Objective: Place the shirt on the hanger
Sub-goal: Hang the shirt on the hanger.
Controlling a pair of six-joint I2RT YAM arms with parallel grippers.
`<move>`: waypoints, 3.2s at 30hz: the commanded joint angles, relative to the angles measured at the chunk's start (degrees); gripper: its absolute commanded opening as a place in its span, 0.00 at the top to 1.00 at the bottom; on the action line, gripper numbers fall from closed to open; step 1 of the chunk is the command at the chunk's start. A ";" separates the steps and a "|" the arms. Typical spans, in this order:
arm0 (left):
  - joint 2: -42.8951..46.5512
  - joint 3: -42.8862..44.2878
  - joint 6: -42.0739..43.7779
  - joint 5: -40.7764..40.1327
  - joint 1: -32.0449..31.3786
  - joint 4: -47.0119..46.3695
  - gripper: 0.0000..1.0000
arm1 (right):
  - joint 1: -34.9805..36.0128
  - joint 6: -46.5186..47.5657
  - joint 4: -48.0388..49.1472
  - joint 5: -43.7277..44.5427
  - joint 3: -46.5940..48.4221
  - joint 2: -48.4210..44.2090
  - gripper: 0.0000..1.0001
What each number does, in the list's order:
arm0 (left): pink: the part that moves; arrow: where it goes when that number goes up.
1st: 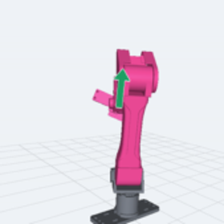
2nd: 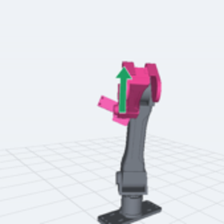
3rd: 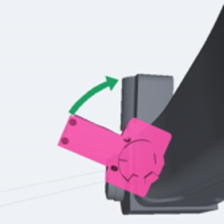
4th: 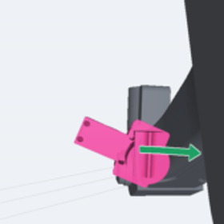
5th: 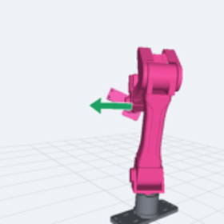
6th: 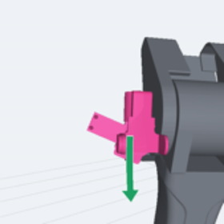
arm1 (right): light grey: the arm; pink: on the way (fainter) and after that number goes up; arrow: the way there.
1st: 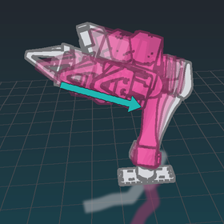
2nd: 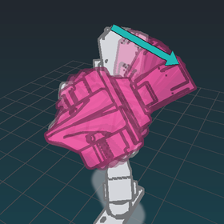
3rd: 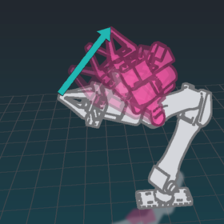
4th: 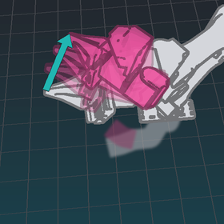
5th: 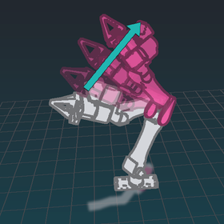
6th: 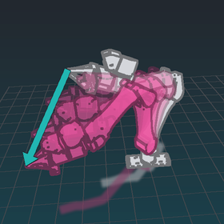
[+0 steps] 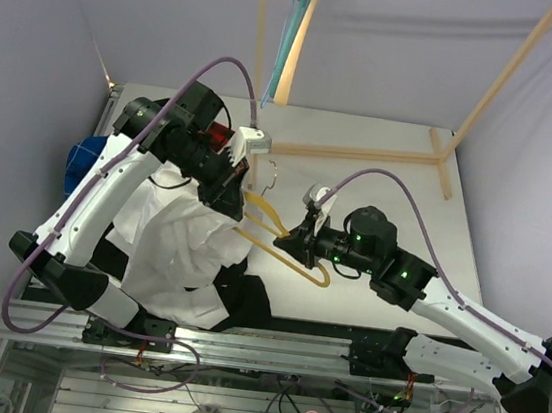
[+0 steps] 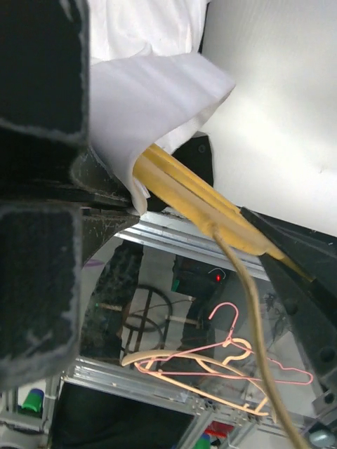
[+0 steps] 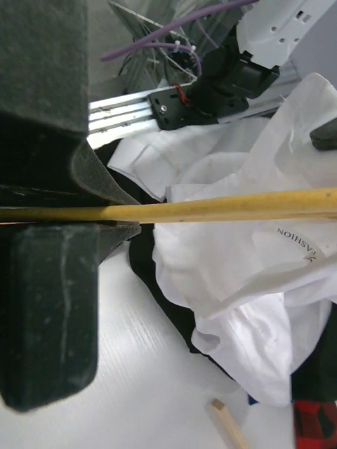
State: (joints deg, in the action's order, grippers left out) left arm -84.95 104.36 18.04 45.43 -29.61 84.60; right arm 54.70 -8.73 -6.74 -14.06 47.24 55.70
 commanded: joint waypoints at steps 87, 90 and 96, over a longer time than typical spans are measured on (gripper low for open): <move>34.84 -37.28 24.72 -69.55 -3.14 -18.70 0.22 | -12.02 -1.51 24.74 -24.81 -3.86 15.11 1.00; 34.06 -38.64 26.11 -72.50 -3.02 -22.62 0.91 | -12.05 -0.70 22.99 -26.47 -3.24 15.24 1.00; 33.99 -35.60 33.99 -72.81 -0.83 -27.06 0.93 | -12.07 2.38 17.89 -27.33 -3.12 13.89 1.00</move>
State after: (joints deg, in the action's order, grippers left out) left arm -51.29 65.87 45.65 -25.12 -32.29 63.53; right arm 42.87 -9.02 13.52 -39.27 42.52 71.46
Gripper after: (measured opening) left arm 0.080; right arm 0.038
